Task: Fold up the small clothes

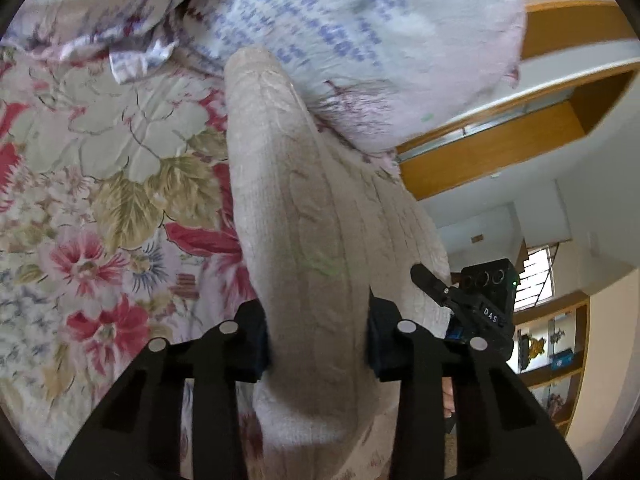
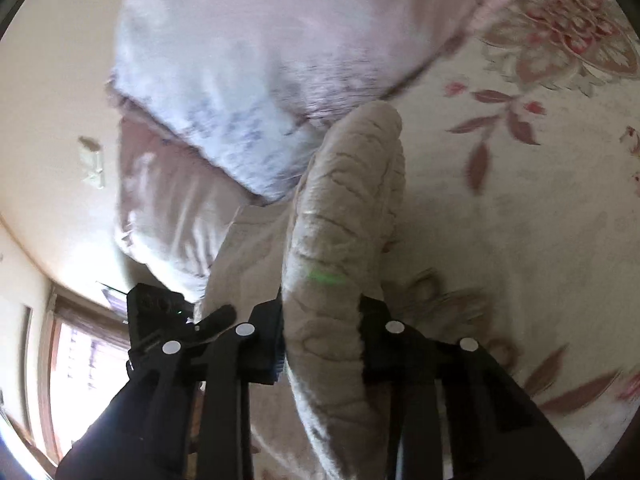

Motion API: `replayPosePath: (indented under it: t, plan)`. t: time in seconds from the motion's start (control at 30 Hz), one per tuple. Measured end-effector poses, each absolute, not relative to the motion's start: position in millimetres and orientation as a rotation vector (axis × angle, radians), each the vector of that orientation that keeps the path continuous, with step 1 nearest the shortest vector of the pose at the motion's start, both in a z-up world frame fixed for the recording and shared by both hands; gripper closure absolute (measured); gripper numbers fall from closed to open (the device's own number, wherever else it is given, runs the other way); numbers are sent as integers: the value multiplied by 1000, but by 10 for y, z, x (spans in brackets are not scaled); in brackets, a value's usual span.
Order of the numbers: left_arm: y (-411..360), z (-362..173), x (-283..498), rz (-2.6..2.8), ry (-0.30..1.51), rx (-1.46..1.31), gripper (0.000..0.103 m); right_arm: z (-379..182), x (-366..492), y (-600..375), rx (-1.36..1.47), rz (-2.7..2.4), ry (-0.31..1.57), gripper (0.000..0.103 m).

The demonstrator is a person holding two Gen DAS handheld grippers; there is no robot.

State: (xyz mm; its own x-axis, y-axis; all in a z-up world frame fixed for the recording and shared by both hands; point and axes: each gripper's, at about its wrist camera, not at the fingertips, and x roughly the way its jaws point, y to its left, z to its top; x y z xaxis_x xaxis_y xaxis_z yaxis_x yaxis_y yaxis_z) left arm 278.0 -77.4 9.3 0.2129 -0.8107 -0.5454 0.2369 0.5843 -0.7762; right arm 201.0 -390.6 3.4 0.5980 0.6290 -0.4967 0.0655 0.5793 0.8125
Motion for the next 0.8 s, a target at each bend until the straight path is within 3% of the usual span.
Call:
replayPosePath:
  t: [0.4,0.53,0.57,0.8]
  plan:
    - [453,526,2538,-667,1059,-593,65,400,2277,-2704,702,508,844,76]
    - [815,238,2675,-529,1107,-596,61,87,2560,-2323,607,435,972,75]
    - [905,75,2707,-477,1146,-614,59,-28,2622,-2283,584,385,1012,69]
    - [1118,8,2509,-531,1076,-663,54,85,2597,-2614,664,364,961,63]
